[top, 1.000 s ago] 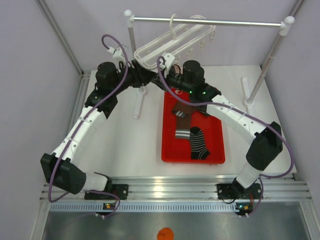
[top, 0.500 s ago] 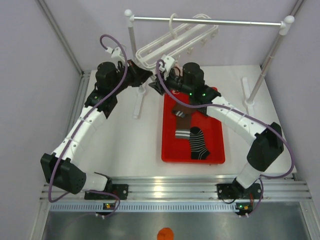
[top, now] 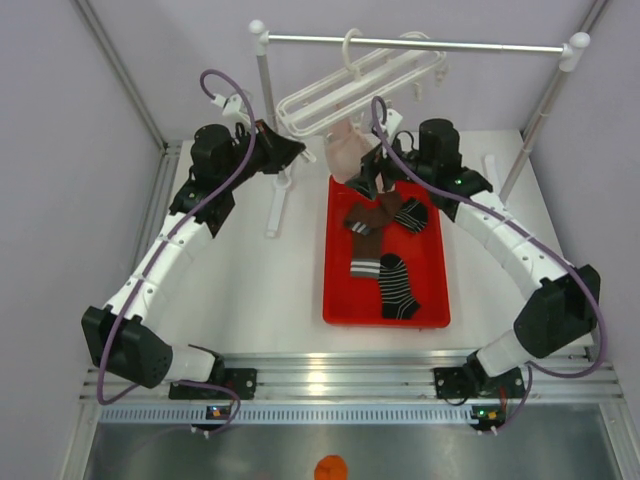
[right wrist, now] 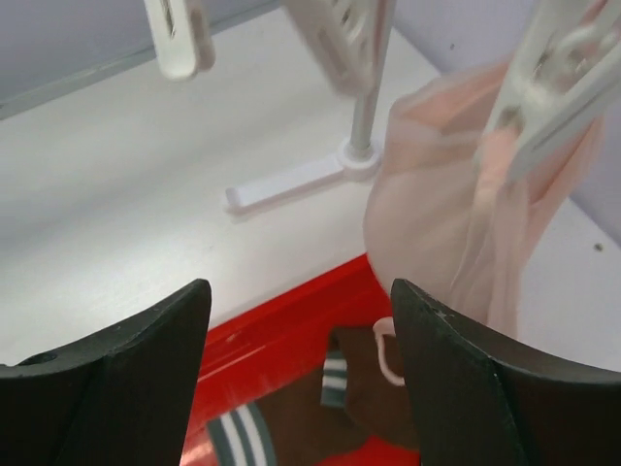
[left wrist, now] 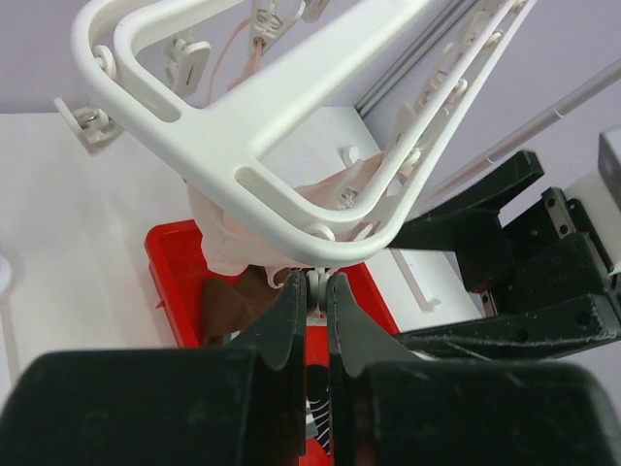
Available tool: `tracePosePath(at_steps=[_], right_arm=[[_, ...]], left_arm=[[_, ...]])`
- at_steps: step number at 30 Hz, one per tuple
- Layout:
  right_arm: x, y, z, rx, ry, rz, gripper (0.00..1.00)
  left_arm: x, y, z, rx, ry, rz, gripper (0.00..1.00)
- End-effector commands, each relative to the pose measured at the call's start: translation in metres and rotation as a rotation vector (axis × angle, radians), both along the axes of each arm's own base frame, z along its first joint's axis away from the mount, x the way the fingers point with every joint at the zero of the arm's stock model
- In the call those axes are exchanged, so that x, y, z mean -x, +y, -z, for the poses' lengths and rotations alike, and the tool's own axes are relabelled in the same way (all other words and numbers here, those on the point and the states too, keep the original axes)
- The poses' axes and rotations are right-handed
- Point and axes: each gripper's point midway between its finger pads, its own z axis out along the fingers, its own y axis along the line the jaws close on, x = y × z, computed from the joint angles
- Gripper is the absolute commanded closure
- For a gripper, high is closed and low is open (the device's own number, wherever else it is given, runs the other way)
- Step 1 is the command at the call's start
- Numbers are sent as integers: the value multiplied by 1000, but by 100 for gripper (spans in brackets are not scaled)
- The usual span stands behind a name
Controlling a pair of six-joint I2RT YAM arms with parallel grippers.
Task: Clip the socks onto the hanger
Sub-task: Open the clamp at the hanger.
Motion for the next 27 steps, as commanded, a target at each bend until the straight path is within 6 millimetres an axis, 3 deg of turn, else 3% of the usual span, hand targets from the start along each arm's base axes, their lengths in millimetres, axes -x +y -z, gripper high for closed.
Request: tracePosePath(at_steps=[1,8,11,14,18,21,23,24,26,27], right_arm=[[44,-11,22,58,100,-101,27],[67,-52,117,309,257,-27,39],[88,-63,147,412,285,-123,39],[97,-70,164,522,134,-285,37],[82,-71,169,668,-310,-546,32],[68,-58,173,721,-492,-745,32],[69,-49,177,740,-545,-879,34],[79,-46,183,744,-504,-949,35],[70,-37,191,783,-534,-1038,36],[77,-34,202,795,-512,-1097,36]], left_arm=[[10,-2,-17,13,-63,38,100],[11,-1,-15,4,-59,39,100],[11,-1,-15,0,-61,41,100],[12,-2,-14,-1,-58,47,100],[13,-3,-11,-8,-53,57,100],[13,-3,-9,-17,-50,62,100],[13,-3,-10,-18,-51,62,100],[13,-3,-10,-18,-51,62,100],[13,-3,-10,-18,-51,64,100],[13,-2,-9,-21,-48,61,100]])
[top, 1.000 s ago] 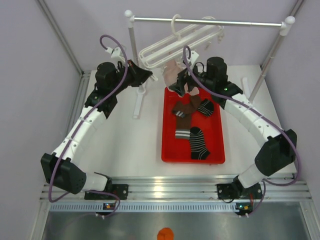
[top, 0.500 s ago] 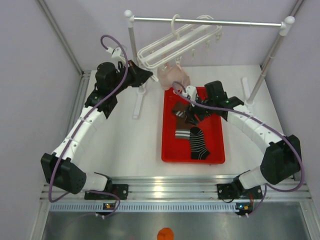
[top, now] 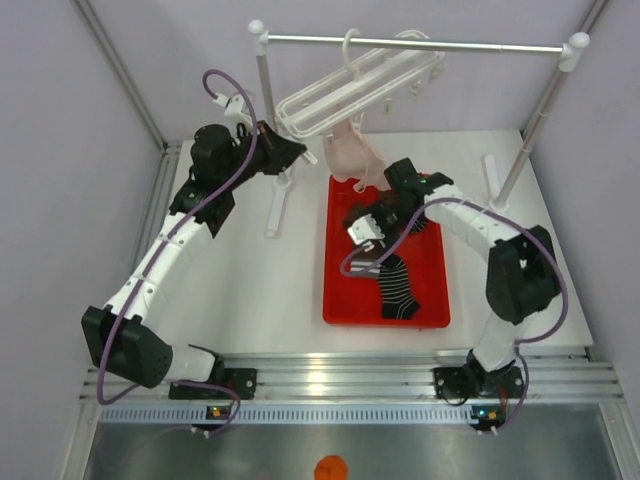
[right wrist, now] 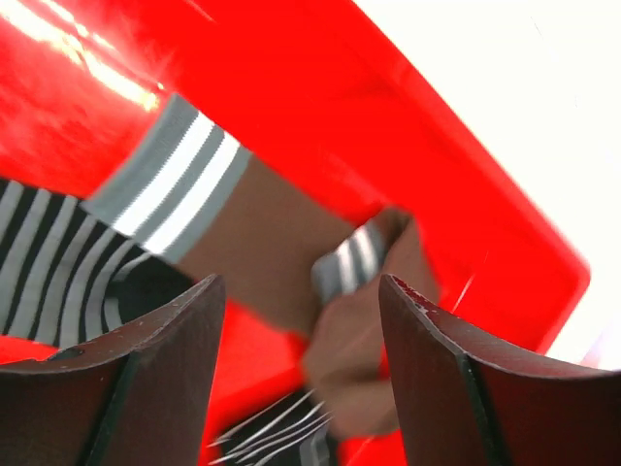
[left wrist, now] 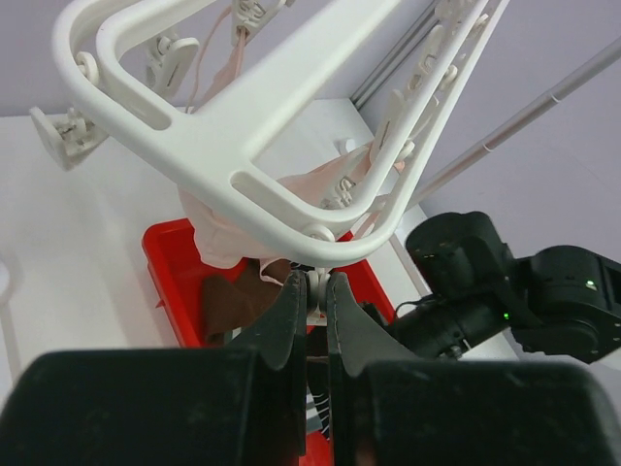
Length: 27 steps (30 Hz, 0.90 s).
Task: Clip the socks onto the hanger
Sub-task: Open the clamp at the hanger, then pick up the sock from the bin.
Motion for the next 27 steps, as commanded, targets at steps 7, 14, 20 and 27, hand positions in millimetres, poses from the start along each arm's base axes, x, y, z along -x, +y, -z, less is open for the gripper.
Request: tracePosePath(at_steps=[7,14,20,27], right_arm=[[24,8,42,226,-57,-499,39],[22,12,56,255,-67,-555,41],[13,23,67,260,-22,-512,42],[18,22,89,280,-19,-526,42]], left_arm=[[10,3,-6,-7,-25,28,100],[8,2,-2,-6,-17,28,100],[7,3,2,-1,-4,25,100],[4,5,6,-3,4,21,100]])
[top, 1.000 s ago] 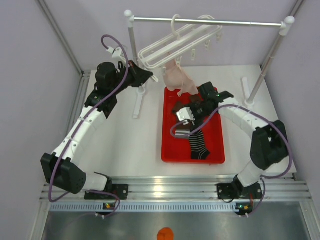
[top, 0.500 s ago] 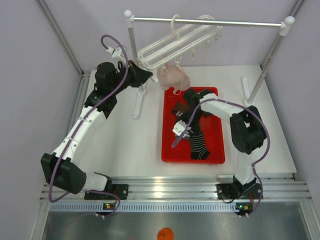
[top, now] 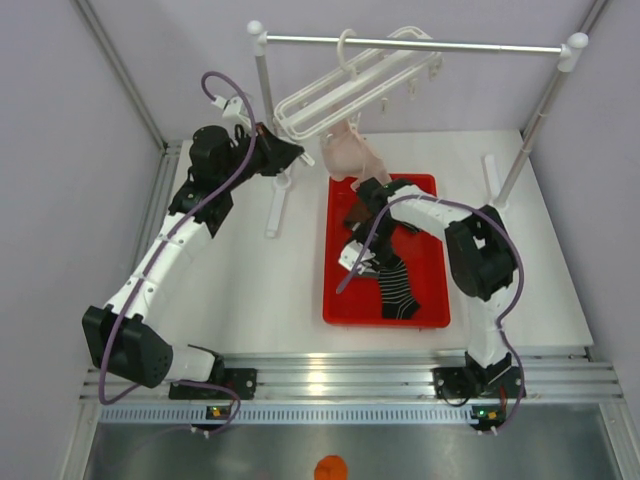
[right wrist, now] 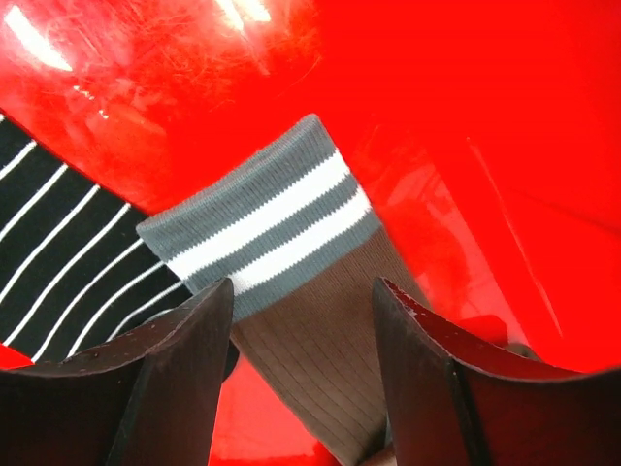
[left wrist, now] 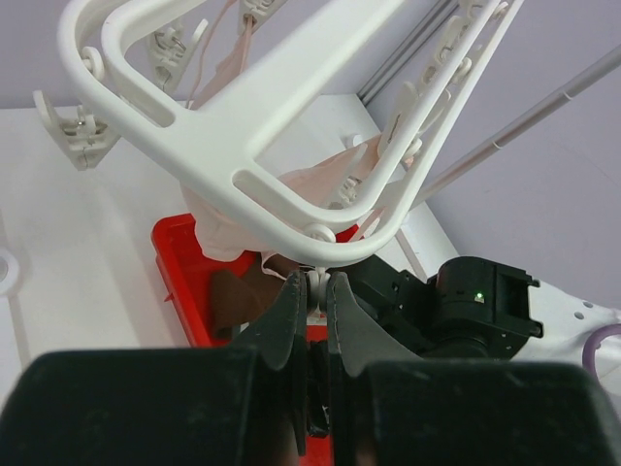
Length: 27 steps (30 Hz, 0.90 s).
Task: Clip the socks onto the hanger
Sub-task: Pick up the sock from the bin.
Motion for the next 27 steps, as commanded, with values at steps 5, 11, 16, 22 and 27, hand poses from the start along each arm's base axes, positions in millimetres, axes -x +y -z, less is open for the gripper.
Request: tracePosePath(at_steps=[5,11,16,22,27], right_arm=[[6,27,15,-56,-71,-179,51],[7,24,19,8,-7,-85,76],[8,25,2,-13,13,7,100],[12,29,-24,-73,-3,15,59],[3,37,-15,-58,-17,7,39]], left_arm=[[5,1,-1,11,0,21,100],[7,2,-1,6,-1,24,100],[7,2,2,6,5,25,100],[8,1,5,14,9,31,100],[9,2,3,20,6,24,100]])
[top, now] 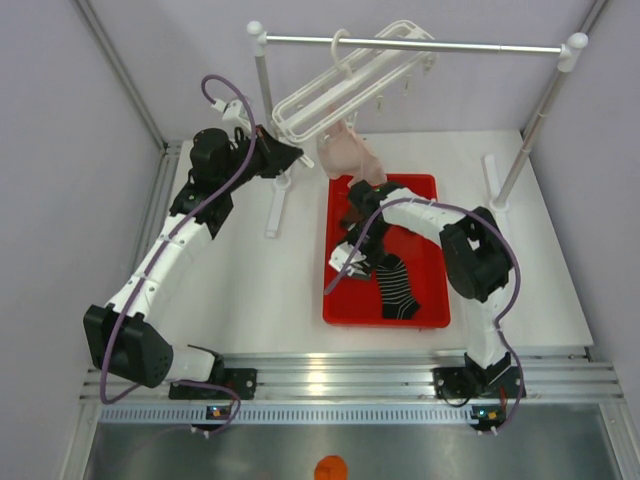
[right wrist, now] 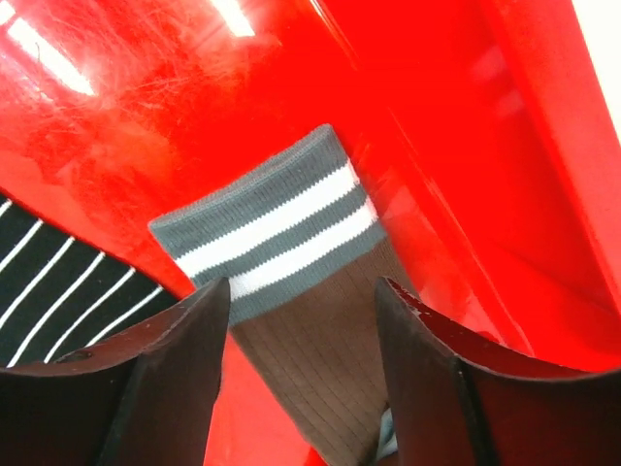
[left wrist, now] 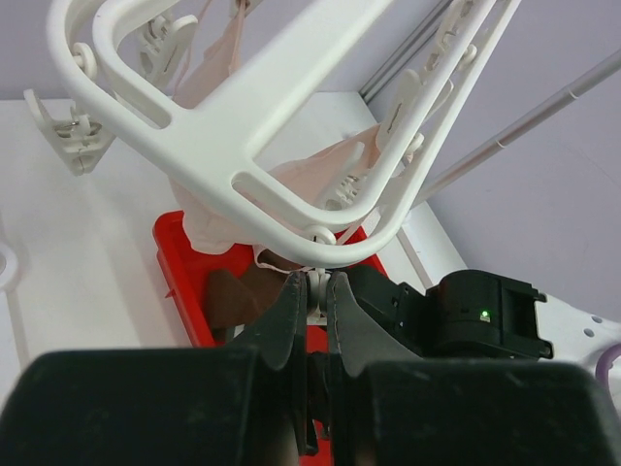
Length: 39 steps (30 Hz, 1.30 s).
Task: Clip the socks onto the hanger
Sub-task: Pick up the sock from the bin, then clamp the sock onto the hanger.
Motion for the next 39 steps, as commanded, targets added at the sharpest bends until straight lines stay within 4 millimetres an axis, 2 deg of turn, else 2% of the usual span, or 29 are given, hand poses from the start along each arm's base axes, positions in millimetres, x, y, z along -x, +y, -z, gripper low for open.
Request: tracePosePath(at_steps=[1,4,8,12,15,16,17,18,20,22,25,29,30,31,33,34,36,38,39], right_arm=[[-3,16,-14,-29,-7,-19,39],[-6,17,-1,11,22,-17,39],[4,4,19,108,62,-43,40],[3,1,29,141,47,-56,41],[1,7,32,121,37,-48,54],[1,8,34,120,36,-47,68],[1,8,34,116,33,-44,74],[0,10,34,111,32,-33,86],[-1,11,30,102,27,-19,96],[1,13,24,88,37,7,100],[-1,21,-6,24,36,65,100],[-9,36,-61,-107,68,184,100],[-6,40,-74,-146,109,232,100],[-7,37,-92,-187,110,260,100],[-4,38,-114,-262,159,323,100],[-10,35,-132,-317,163,399,100],[-9,36,-153,-399,210,467,100],[-8,28,-175,-462,268,590,100],[-15,32,-190,-533,258,609,100]], left_arm=[[12,0,-6,11,-10,28,100],[11,0,-7,9,-10,26,100],[10,1,-7,7,-6,26,100],[9,2,-5,7,-1,25,100],[8,2,-4,6,1,22,100],[8,3,-4,6,2,20,100],[8,4,-4,6,1,17,100],[8,4,-4,4,1,17,100],[8,4,-5,1,-2,19,100],[9,4,-5,0,-3,21,100],[9,5,-7,-1,-7,21,100],[11,4,-10,5,-19,25,100],[11,5,-9,5,-19,25,100],[11,4,-8,4,-18,27,100],[11,4,-10,6,-24,28,100],[12,4,-12,7,-30,28,100],[11,4,-13,12,-34,31,100],[12,3,-15,18,-36,37,100],[12,2,-17,22,-42,39,100]])
